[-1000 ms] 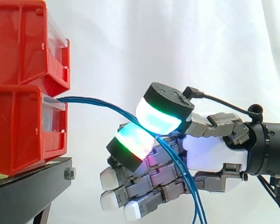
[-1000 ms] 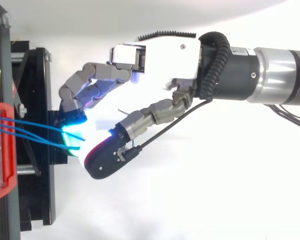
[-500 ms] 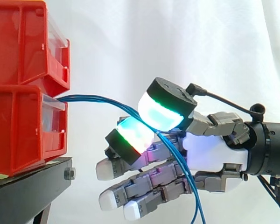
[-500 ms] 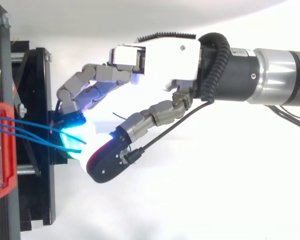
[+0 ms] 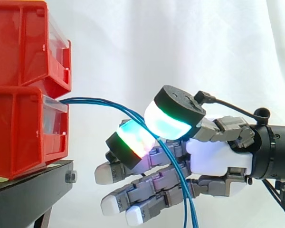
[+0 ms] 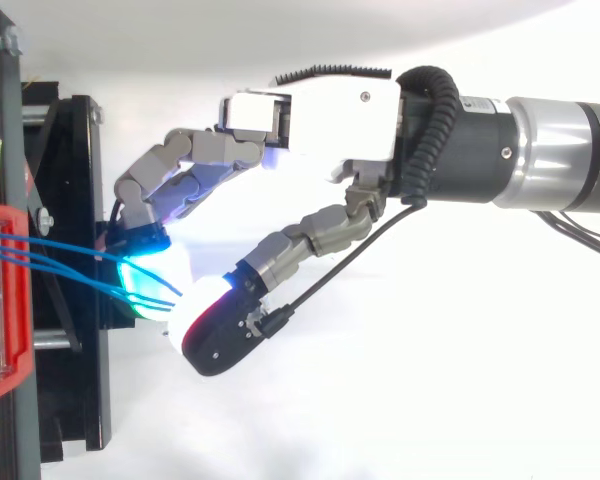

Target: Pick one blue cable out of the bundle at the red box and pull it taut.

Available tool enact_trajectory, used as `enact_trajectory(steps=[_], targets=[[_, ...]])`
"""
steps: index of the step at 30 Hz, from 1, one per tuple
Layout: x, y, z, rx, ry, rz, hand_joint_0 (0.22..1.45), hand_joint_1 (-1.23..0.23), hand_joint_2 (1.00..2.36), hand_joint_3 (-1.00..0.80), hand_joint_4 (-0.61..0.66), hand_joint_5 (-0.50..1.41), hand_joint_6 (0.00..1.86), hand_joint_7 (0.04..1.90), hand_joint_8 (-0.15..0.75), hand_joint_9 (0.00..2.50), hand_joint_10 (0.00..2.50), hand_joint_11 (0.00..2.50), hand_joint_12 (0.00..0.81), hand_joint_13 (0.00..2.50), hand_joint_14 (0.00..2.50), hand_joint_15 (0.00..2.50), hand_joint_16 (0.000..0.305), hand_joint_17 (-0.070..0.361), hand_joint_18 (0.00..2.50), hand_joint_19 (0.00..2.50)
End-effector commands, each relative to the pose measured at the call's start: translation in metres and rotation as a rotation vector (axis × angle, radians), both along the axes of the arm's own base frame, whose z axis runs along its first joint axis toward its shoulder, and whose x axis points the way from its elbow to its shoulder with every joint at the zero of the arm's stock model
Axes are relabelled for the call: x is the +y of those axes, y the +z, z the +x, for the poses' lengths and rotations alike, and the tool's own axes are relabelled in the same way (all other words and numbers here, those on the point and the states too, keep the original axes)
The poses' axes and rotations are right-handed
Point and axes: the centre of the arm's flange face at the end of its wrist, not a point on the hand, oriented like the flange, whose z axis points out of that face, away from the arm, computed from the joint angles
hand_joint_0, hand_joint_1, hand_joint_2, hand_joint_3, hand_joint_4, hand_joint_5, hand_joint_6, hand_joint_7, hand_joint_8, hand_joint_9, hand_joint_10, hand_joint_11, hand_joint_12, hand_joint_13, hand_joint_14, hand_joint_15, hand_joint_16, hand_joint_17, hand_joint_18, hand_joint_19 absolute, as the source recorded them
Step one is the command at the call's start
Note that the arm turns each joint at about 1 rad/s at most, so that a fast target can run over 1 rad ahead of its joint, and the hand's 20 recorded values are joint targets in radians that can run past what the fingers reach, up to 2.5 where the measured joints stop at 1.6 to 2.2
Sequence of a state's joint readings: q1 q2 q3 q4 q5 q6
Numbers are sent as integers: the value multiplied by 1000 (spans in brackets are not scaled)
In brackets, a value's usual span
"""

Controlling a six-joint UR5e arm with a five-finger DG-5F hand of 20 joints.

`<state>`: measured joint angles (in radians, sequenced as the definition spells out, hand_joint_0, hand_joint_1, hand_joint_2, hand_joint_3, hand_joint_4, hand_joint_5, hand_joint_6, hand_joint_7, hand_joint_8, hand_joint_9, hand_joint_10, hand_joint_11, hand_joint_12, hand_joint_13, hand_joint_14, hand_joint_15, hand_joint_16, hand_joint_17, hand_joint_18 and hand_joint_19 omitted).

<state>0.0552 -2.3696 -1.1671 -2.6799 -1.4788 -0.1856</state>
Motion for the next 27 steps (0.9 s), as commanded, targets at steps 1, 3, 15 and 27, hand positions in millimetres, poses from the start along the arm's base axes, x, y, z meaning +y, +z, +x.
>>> enact_trajectory(steps=[1, 3, 15, 27], targets=[[0, 0, 0, -1, 0, 0, 669, -922, 1003, -447, -303, -132, 860, 1041, 157, 619, 3, 145, 306, 513, 7, 187, 45, 101, 549, 247], [0, 0, 0, 1, 0, 0, 700, -935, 1002, -466, -289, -148, 872, 1065, 154, 580, 5, 167, 313, 503, 7, 181, 46, 102, 548, 235], [0, 0, 0, 1, 0, 0, 786, -959, 1000, -500, -214, -186, 900, 998, 155, 557, 4, 213, 319, 507, 7, 175, 46, 104, 557, 200], [0, 0, 0, 1, -3, 0, 760, -987, 1000, -500, -97, -213, 909, 903, 154, 522, 4, 258, 323, 512, 7, 176, 47, 105, 575, 172]])
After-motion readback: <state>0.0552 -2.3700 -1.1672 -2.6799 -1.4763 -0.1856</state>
